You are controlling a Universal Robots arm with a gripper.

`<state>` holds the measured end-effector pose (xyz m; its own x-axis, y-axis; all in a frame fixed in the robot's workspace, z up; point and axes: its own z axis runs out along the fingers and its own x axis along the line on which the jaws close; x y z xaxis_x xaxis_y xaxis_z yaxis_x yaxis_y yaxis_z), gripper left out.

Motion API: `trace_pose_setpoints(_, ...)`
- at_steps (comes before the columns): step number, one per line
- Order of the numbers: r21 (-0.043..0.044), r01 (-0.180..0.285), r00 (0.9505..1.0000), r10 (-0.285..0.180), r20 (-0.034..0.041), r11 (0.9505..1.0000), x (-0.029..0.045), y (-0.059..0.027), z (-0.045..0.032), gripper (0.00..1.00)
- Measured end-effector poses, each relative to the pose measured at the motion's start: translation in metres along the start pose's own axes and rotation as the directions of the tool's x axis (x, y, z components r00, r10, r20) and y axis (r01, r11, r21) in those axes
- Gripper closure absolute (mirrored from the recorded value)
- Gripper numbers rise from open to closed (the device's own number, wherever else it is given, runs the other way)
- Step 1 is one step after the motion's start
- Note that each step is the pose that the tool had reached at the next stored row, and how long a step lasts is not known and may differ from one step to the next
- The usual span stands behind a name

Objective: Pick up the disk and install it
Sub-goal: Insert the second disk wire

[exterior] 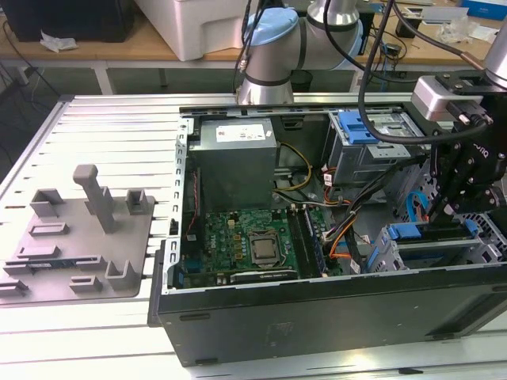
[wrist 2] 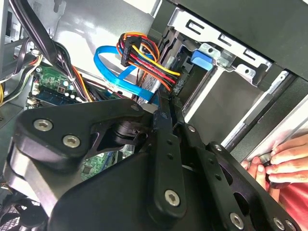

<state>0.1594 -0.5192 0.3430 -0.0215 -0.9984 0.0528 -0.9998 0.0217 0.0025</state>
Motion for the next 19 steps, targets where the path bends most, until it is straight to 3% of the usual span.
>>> trace_pose_setpoints(19,-0.0001,0.0,1.0,0.0,0.0001,1.0,0.001,0.0,-0.0022,0.84)
